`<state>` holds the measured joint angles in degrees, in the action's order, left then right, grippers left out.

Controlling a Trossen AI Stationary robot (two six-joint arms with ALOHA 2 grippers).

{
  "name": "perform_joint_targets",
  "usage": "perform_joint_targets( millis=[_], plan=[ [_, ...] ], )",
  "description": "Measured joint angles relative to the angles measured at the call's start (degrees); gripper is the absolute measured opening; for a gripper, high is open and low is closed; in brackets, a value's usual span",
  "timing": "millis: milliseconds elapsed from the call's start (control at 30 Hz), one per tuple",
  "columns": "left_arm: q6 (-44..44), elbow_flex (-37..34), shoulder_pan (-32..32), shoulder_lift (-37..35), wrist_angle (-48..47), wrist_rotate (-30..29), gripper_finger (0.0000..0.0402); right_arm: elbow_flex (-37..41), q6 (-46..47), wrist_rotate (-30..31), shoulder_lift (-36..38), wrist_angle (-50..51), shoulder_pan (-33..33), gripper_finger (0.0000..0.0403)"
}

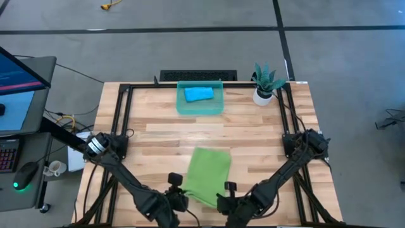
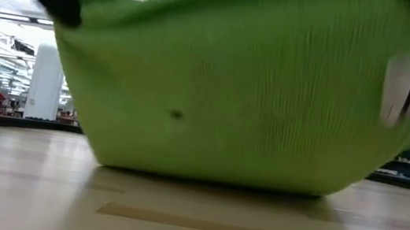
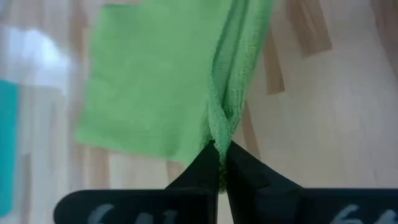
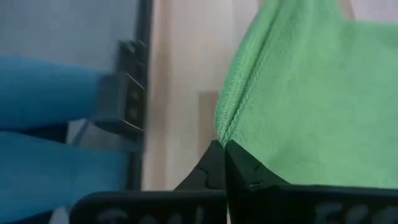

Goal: Roll microfiber towels into tight, uniform cylinder then place into a basket
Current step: Fold the green microfiber cloth

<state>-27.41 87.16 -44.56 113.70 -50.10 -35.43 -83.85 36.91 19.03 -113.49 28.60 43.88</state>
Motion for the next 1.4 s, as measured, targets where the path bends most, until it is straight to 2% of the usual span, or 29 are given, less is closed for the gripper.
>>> perform_joint_targets(
  millis=[267,500,633,833,1067,1400],
  plan=[
    [-5.9,4.0,-0.7,-0.2,-7.5,-5.6,0.0002,-3.6,0.5,2.3,0.2,2.5,0.6,0.0014],
    [-7.5,3.2,4.4,-0.2,-10.0,-6.0,0.0008,-3.5,10.9,5.6,0.2,17.9,-2.6,0.0006],
    [-5.6,1.3,8.1,-0.2,-9.3,-6.2,0.0006,-3.5,15.7,6.8,0.2,23.9,-4.7,0.0013],
    [-3.6,-3.1,13.5,-0.2,-6.8,-5.8,0.0004,-0.7,16.7,7.0,0.3,24.0,-7.4,0.0006],
    [3.4,-6.9,17.2,-0.2,3.6,-4.0,0.0005,4.2,19.9,6.3,0.2,24.4,-9.7,0.0013],
    [2.1,-7.0,19.1,-0.2,3.9,-2.1,0.0016,6.4,20.1,6.6,0.2,23.3,-12.0,0.0012]
  ],
)
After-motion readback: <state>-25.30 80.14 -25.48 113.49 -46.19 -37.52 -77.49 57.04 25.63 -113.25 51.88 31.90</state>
